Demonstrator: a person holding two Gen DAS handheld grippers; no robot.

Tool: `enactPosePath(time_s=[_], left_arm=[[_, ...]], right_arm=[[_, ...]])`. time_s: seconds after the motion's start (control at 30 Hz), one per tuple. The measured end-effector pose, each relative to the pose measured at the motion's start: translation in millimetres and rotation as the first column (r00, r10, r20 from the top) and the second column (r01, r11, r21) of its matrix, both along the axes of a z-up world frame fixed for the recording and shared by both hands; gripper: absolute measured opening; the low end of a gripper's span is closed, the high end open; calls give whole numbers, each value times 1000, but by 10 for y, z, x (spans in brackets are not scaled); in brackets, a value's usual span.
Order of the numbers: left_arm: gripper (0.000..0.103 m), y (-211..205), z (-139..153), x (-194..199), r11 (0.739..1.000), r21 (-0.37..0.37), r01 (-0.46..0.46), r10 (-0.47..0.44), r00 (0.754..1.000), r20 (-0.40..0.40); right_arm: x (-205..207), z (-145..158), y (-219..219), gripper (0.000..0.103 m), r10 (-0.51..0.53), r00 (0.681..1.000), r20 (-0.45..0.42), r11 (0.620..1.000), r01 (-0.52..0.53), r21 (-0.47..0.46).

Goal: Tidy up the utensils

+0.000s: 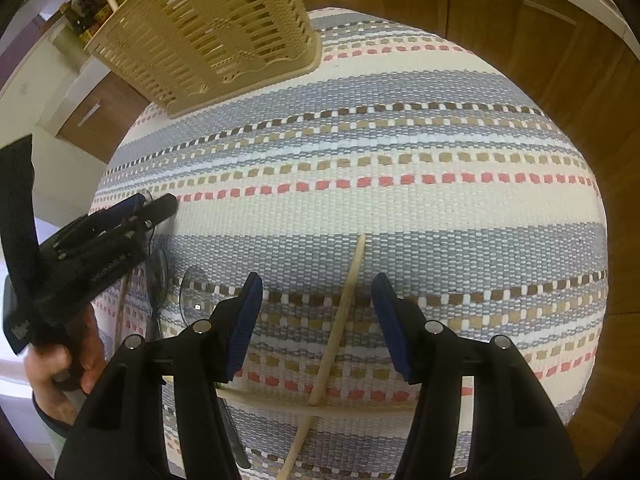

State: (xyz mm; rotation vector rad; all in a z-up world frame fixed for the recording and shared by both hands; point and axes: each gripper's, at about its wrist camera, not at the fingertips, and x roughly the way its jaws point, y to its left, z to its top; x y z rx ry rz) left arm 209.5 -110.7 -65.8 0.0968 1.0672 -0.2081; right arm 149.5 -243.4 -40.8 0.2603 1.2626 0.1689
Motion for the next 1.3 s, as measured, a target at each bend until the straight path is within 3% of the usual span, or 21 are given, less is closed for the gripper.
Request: enactPosePath(time_s=[0.1,0.23,0.33,0.4,0.47,0.6,0.7,0.9,0.93,0.97,1.13,1.3], left_arm=[[49,-43,-1,4,1000,8,0,0,1000,8],[39,-36,8,-11,1000,9,-7,6,1000,12],[34,-64,13,-12,1000,25,3,-4,1000,15],[32,-15,13,-9,999,33,9,-10,1000,13],[31,87,28,-49,1000,27,8,-8,1000,15],[28,208,58,-116,1000,5,-3,3,1000,21],[28,267,82,-125,999,-43,-4,5,1000,23],[26,469,348,-196,987,-163,3,13,995,100],[23,510,408,-211,984,-176,0,20,993,117],[3,545,459,-227,982,-188,1,24,991,131],[0,687,621,-256,970,-245,10,26,989,143],[0,726,577,-209,971,-235,45,-14,991,132]], right_arm=[[-24,9,-26,54,4,1000,-14,1000,-4,6],[-97,3,73,48,48,999,-9,998,-48,-47],[-125,13,173,33,67,998,16,986,-63,-152],[-129,6,207,15,85,996,27,980,-79,-181],[-141,12,252,6,101,994,42,975,-91,-203],[-193,-15,273,5,119,990,73,976,-104,-192],[-199,-12,214,4,112,989,98,982,-96,-160],[-282,141,153,4,95,975,202,989,-69,-129],[-282,177,160,4,93,972,218,990,-67,-123],[-292,233,166,4,93,965,245,991,-66,-115],[-221,423,244,4,94,952,292,991,-62,-117],[-131,363,242,4,79,958,277,993,-53,-102]])
